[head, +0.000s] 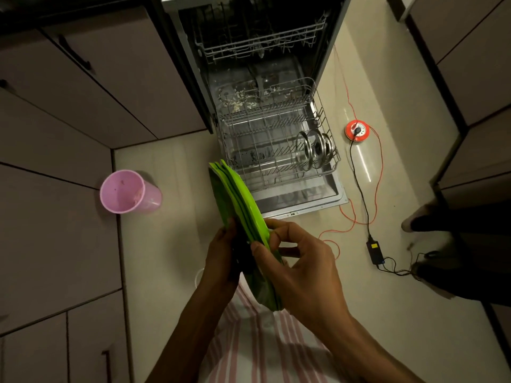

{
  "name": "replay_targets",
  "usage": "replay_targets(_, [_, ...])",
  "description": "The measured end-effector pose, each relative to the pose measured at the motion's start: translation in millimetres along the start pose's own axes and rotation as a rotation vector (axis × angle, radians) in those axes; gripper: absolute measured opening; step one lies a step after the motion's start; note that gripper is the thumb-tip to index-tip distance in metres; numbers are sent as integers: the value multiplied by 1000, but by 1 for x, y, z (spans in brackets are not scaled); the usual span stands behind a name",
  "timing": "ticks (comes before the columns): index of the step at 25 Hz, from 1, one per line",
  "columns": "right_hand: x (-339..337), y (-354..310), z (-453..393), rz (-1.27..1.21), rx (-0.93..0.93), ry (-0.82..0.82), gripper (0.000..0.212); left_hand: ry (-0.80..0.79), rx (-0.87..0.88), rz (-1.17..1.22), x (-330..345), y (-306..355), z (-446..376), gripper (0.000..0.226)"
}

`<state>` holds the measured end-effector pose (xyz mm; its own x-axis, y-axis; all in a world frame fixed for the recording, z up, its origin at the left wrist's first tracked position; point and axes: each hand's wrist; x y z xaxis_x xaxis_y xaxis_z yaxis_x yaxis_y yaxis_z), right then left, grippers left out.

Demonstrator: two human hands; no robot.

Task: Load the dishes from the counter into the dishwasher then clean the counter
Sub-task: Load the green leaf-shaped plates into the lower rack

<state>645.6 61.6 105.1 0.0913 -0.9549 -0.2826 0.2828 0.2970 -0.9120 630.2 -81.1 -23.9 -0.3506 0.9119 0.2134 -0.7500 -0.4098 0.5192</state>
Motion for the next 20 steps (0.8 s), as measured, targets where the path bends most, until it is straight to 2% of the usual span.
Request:
replay_targets(5, [1, 5, -32, 25, 68, 12, 22, -32, -54, 26, 8, 10, -28, 61])
replay_targets(8, [-1, 7, -66, 148, 51, 30, 20, -61, -75, 13, 22, 28, -56, 66])
replay_targets(14, [-7, 41, -144, 300, -72, 33, 19, -15, -95, -14, 63, 55, -128, 39])
replay_targets(20, [-19, 136, -233, 312, -65, 44, 17, 46, -115, 21, 102, 36, -243, 25])
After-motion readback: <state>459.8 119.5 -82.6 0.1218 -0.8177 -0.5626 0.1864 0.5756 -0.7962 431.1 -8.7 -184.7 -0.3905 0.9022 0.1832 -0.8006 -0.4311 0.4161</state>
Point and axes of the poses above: each hand's wrist, its own z-axis away from the middle knuckle, its own x-axis out of the palm, y = z × x, and after that the axes turned 4 degrees about -x, right-handed
